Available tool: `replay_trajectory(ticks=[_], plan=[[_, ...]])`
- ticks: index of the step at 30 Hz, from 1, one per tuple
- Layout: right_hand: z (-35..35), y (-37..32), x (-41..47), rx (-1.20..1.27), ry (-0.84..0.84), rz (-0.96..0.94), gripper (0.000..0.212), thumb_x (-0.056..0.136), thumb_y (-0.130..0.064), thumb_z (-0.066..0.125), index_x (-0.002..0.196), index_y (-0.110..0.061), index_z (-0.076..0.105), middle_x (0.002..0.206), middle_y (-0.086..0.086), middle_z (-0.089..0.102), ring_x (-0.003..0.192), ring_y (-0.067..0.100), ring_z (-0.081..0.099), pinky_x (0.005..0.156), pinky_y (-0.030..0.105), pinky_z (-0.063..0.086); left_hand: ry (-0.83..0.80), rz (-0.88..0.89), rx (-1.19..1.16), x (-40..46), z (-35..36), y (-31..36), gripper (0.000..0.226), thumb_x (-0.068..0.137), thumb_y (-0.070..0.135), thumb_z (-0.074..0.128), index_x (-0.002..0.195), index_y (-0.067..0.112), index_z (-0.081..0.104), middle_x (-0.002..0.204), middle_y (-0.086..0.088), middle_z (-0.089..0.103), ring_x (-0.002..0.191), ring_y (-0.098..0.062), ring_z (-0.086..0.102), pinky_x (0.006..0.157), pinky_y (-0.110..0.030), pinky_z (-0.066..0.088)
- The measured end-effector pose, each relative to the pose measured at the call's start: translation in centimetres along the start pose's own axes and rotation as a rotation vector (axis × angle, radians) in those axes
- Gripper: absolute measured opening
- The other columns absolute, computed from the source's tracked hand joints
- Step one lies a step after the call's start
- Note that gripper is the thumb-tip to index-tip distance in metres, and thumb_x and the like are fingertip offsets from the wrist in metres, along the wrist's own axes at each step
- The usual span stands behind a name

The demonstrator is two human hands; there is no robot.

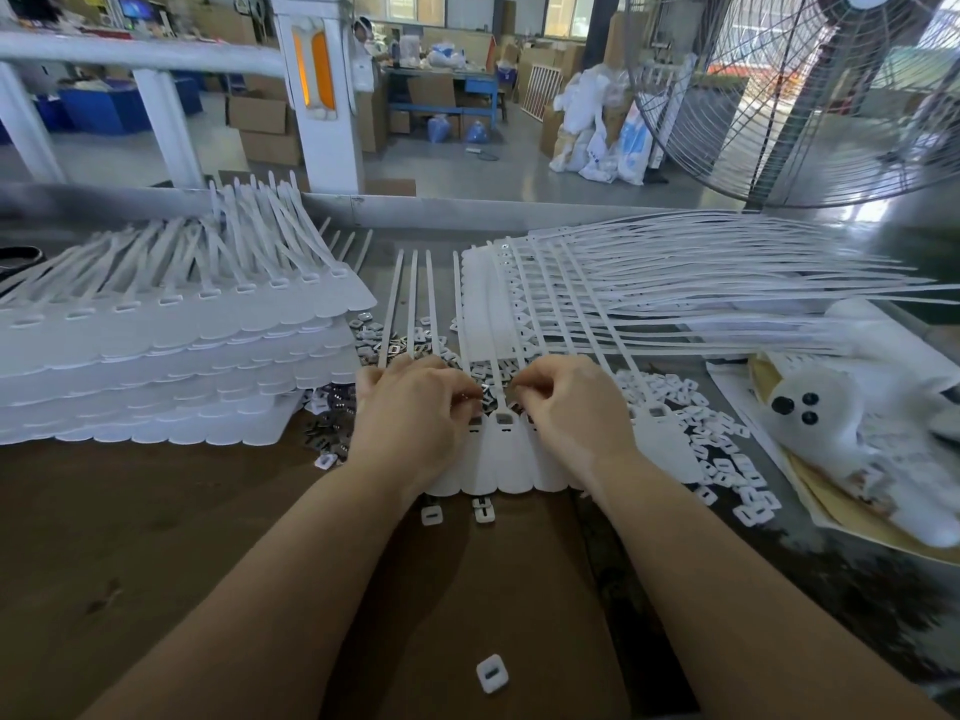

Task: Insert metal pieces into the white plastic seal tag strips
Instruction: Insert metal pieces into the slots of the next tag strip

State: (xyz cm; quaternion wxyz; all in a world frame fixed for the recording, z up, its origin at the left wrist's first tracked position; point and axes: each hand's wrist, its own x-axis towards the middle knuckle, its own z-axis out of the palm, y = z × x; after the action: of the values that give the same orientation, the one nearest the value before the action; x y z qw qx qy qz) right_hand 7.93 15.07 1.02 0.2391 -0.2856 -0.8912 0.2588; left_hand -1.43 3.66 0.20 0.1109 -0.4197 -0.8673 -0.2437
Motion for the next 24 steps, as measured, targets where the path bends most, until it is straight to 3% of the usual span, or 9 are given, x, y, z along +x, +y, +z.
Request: replay_trajectory(ticks=[11,17,21,24], plan=[[0.6,-0.9,1.8,-0.292,-0.105,0.035,0.035,0.093,-0.012,0.047,0.119,-0.03,0.061,0.124,0.001,0.052,0.095,0.022,0.061,0.082,0.035,0.051,-0.011,0.011,-0.047,-0.1,0.1,0.1,0.015,0.089,0.03,0.055,0.09,0.034,0.069,0.095,0.014,0.064,0.099,-0.011,0.048,0.074,-0.027,0.012],[0.6,-1.0,1.9,-0.394,-0.121,0.025,0.033,0.093,-0.012,0.049,0.118,-0.029,0.061,0.119,0.003,0.046,0.089,0.023,0.057,0.067,0.03,0.039,-0.021,0.021,-0.051,-0.2,0.0,0.0,0.015,0.09,0.03,0.054,0.092,0.034,0.069,0.096,0.014,0.063,0.098,-0.01,0.047,0.075,-0.026,0.012],[0.8,-0.9,1.8,-0.382,-0.049,0.002,0.026,0.093,-0.012,0.049,0.108,-0.024,0.066,0.111,0.0,0.057,0.084,0.019,0.059,0.064,0.028,0.042,-0.033,0.017,-0.061,-0.3,-0.2,0.1,0.016,0.091,0.03,0.054,0.092,0.034,0.069,0.096,0.015,0.063,0.099,-0.011,0.047,0.076,-0.027,0.013],[1.1,-0.7,1.4,-0.389,-0.014,-0.038,0.022,0.094,-0.012,0.048,0.107,-0.02,0.065,0.109,-0.001,0.055,0.084,0.019,0.058,0.067,0.028,0.045,-0.035,0.015,-0.061,-0.4,-0.2,0.2,0.016,0.091,0.032,0.053,0.094,0.035,0.069,0.096,0.015,0.062,0.099,-0.01,0.047,0.074,-0.026,0.011]])
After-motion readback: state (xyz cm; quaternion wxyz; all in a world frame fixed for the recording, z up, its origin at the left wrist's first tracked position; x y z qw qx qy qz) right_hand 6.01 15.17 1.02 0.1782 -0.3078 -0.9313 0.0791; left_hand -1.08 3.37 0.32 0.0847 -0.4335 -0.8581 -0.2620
